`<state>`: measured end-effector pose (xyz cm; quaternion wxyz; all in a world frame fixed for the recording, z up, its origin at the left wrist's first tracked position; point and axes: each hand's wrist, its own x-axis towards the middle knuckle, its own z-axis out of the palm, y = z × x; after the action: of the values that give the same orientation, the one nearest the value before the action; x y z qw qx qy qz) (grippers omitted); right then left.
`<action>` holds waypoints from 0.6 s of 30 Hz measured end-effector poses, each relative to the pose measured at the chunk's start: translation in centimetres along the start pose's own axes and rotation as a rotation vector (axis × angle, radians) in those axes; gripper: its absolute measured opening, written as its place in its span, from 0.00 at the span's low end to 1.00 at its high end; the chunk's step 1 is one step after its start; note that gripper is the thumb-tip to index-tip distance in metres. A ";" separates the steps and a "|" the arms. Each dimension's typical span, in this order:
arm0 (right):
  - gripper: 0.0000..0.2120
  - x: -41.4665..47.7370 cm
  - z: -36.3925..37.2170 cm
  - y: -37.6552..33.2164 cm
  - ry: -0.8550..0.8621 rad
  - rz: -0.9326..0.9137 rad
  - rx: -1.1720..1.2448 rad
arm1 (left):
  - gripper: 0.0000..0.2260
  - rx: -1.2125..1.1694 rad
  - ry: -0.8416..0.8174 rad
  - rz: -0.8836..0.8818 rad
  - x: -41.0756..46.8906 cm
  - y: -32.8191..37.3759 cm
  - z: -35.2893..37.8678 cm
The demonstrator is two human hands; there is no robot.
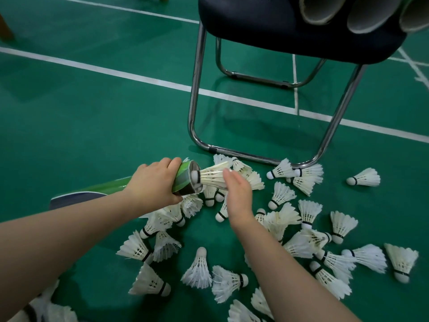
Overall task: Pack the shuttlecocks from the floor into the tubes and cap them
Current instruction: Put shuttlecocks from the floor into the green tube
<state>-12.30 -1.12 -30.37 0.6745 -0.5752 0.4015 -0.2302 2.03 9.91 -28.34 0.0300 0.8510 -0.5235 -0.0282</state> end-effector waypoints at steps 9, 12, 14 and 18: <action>0.19 -1.2 2.6 0.3 -0.296 0.000 -0.072 | 0.35 0.008 0.014 0.043 -0.4 0.9 0.8; 0.13 -0.8 2.5 -0.1 -0.505 0.063 -0.114 | 0.34 0.026 0.012 0.045 -0.7 0.8 0.9; 0.14 -0.3 2.4 -0.6 -0.651 0.138 -0.268 | 0.33 0.042 -0.007 0.087 -1.0 1.0 1.1; 0.27 0.8 2.2 -0.1 -0.845 0.233 -0.487 | 0.33 0.066 -0.034 0.158 -1.7 2.3 1.6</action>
<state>-10.08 -0.46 -30.44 0.6457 -0.7100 0.1969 0.2002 -0.90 10.33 -29.76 -0.0049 0.8071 -0.5900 -0.0226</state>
